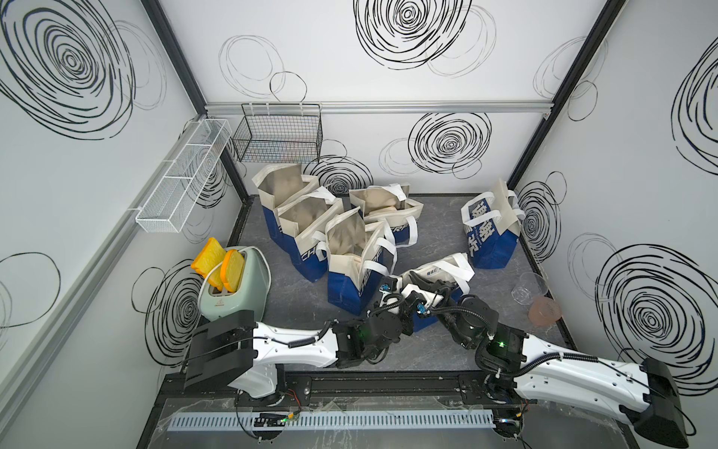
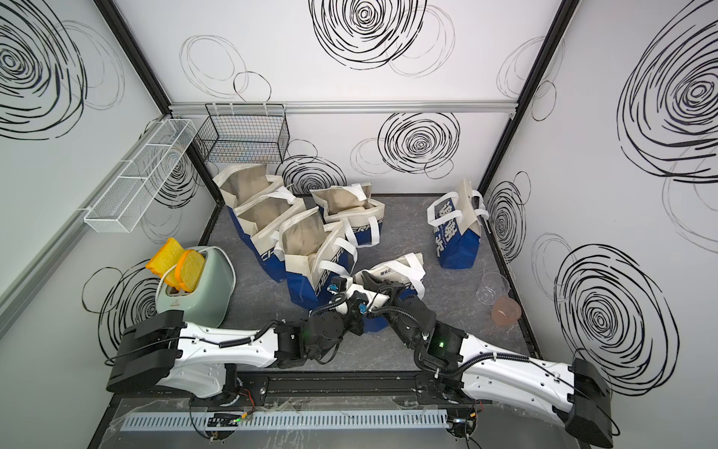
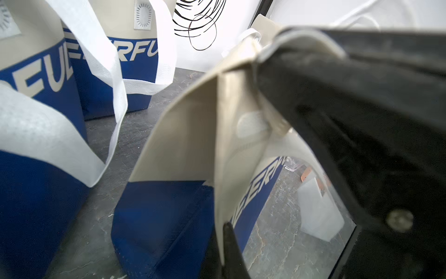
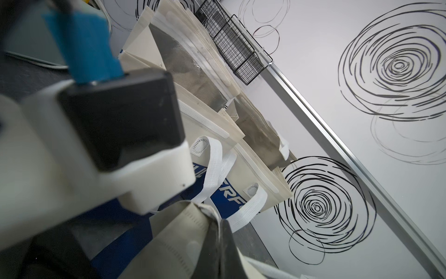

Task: Open the takeout bag
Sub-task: Open the takeout bag at the center of the board.

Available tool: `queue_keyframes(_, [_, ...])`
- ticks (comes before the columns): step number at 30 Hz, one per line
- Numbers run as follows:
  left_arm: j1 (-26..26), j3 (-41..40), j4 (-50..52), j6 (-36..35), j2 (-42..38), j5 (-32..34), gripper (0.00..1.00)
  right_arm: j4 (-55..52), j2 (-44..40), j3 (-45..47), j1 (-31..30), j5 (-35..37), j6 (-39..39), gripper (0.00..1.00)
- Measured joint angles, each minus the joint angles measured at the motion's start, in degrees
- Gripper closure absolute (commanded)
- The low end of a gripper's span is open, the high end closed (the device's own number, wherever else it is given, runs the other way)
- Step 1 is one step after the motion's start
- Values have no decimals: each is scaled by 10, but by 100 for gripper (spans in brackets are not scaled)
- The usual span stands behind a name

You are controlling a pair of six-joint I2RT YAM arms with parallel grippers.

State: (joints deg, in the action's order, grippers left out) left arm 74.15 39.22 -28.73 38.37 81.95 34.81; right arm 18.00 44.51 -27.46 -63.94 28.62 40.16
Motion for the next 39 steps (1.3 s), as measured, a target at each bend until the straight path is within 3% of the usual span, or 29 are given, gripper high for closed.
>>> queue_keyframes(9, [-17, 9, 17, 29, -8, -23, 100, -194, 8, -116, 65, -83, -57, 100])
queue_keyframes(26, [-21, -19, 24, 60, -29, -23, 100, -381, 131, -291, 160, -226, -71, 100])
queue_keyframes(39, [-7, -31, 24, 67, -29, 4, 100, -485, 199, -404, 193, -233, -56, 100])
